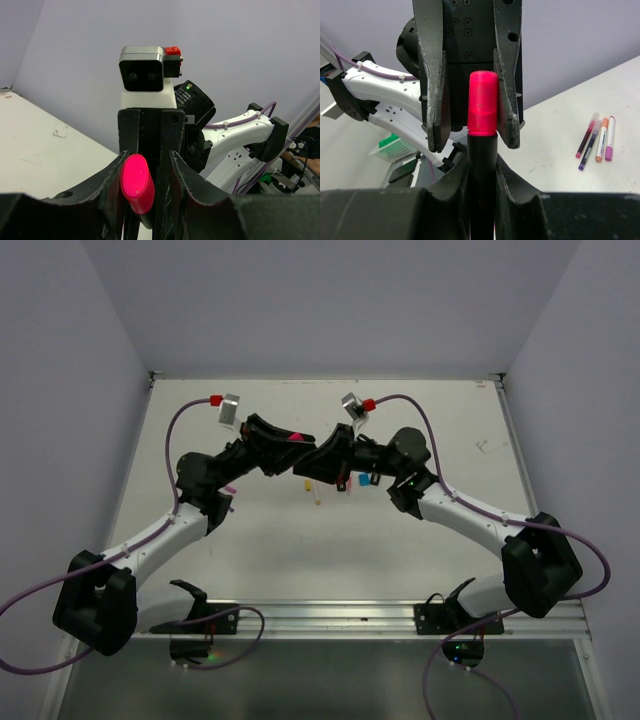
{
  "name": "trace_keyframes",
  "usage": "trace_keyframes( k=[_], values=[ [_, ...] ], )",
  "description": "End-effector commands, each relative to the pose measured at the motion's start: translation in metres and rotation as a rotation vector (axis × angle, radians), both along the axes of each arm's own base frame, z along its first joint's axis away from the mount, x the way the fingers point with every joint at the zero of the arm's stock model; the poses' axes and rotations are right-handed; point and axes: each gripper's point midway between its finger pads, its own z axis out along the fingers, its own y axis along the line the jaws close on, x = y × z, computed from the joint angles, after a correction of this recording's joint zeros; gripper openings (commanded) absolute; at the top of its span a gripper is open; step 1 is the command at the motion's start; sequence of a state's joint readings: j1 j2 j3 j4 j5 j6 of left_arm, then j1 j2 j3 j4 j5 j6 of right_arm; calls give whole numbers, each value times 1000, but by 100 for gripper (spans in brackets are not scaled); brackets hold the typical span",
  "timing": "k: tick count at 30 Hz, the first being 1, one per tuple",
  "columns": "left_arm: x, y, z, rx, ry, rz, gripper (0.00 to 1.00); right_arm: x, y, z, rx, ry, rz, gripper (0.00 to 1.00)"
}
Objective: Open the pen caps
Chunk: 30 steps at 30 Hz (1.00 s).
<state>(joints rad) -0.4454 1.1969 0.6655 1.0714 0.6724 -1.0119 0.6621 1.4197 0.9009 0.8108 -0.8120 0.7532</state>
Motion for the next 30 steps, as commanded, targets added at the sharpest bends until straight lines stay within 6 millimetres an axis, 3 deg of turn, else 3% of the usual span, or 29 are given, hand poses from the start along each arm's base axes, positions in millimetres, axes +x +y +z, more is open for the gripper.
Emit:
trace_keyframes(
  k=[1,17,22,26,30],
  values=[
    [-7,2,28,-49,-84,4,40,-4,-3,12,39,-34,2,0],
    [-5,3,29,-46,-91,22,36,-7,-4,7,35,-25,7,0],
    [-4,3,29,-44,-93,26,26,-7,-4,5,32,-22,10,0],
    [-3,4,31,-48,-96,35,2,-8,-5,1,25,-17,14,0],
    [3,8,34,-45,-101,89,0,-8,-7,-13,-22,-22,-6,0]
  ],
)
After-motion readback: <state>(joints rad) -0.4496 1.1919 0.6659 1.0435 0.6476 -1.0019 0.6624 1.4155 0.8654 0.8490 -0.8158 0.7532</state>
